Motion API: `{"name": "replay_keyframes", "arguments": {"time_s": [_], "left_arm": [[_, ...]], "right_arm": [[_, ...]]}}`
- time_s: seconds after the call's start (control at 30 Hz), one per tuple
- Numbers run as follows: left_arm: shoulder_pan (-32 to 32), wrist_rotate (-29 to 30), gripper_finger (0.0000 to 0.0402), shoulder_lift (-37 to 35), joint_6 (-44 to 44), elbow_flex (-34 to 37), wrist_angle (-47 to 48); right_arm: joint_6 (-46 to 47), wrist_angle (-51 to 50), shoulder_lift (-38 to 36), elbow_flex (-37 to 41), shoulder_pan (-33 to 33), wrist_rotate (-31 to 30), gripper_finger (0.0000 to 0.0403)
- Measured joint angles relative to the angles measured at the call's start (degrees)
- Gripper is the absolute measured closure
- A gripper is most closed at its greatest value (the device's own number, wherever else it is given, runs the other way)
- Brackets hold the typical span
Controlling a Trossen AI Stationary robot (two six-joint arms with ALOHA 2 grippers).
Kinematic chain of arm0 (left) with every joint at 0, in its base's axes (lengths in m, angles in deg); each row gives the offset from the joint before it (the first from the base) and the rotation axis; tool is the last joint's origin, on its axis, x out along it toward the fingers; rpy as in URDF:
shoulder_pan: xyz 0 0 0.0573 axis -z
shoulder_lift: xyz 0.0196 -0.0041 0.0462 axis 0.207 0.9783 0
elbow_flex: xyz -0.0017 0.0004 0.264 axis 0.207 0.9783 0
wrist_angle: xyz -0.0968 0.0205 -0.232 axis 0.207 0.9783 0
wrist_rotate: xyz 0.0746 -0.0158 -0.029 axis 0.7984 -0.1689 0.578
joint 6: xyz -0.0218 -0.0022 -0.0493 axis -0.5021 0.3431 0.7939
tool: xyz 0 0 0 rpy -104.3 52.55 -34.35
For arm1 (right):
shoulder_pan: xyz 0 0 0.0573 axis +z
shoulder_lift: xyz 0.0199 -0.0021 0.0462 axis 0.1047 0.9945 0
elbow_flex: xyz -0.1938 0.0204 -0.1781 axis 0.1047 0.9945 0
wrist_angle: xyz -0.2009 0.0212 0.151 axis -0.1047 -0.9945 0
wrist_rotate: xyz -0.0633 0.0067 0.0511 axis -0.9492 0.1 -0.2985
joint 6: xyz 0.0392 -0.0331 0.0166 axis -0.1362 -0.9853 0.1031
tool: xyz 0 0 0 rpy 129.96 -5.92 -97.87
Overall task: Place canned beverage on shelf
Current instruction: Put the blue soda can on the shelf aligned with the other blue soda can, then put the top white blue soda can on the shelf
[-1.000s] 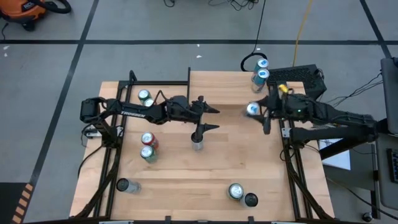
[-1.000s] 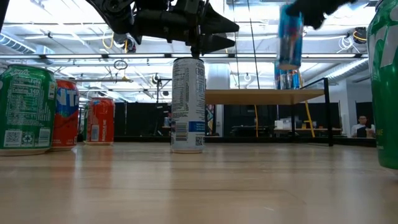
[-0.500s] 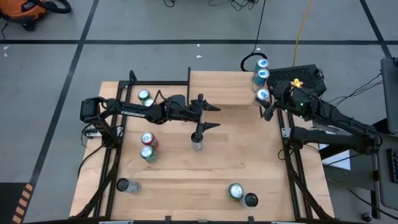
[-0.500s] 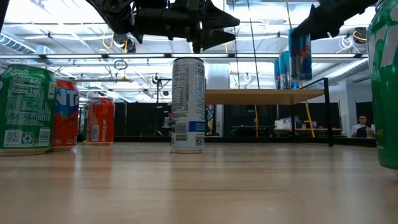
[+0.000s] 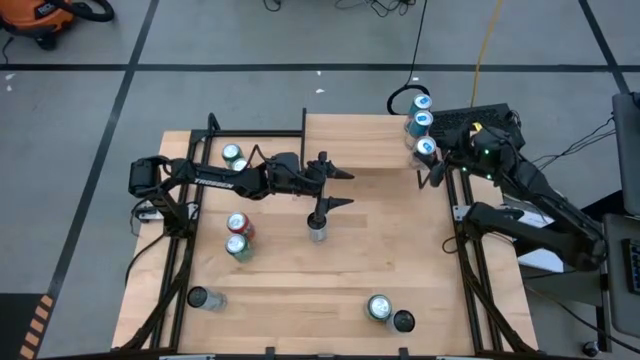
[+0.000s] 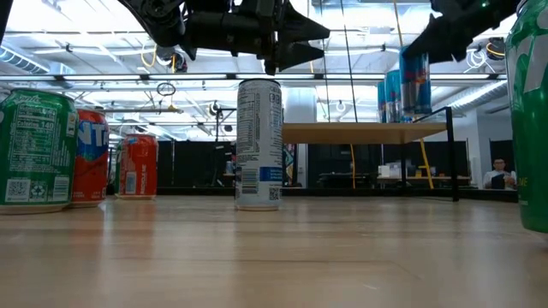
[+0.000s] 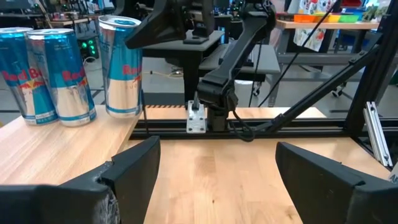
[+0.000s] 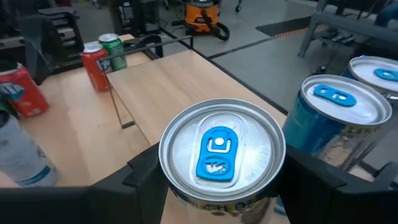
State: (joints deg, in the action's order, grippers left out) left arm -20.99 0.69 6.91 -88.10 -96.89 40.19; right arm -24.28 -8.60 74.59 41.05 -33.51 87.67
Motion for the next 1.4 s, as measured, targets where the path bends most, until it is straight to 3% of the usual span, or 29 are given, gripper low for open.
{"name": "replay_keyframes", "arguments": {"time_s": [0.2, 0.47, 0.7, 1.07, 1.4], "left_arm": [[-0.1, 0.0, 0.0084, 0.0, 0.0, 0.0, 0.0], [-0.1, 0.0, 0.0084, 0.0, 0.0, 0.0, 0.3], [-0.3, 0.0, 0.0084, 0.0, 0.0, 0.0, 2.5], [-0.3, 0.0, 0.0084, 0.0, 0.0, 0.0, 2.5], [-0.4, 0.0, 0.0084, 0.0, 0.0, 0.0, 2.5]], "right_arm": [[-0.7, 0.0, 2.4, 0.0, -5.6, 3.4, 0.0173], [-0.5, 1.4, 6.3, -0.2, -12.0, 13.0, 0.0173], [-0.6, 0.4, 6.3, -0.2, -14.0, 13.1, 0.0155], [-1.2, -0.6, 6.3, 0.0, -15.0, 12.7, 0.0088], [-0.1, -1.9, 4.3, -7.2, -15.0, 12.8, 0.0079]]}}
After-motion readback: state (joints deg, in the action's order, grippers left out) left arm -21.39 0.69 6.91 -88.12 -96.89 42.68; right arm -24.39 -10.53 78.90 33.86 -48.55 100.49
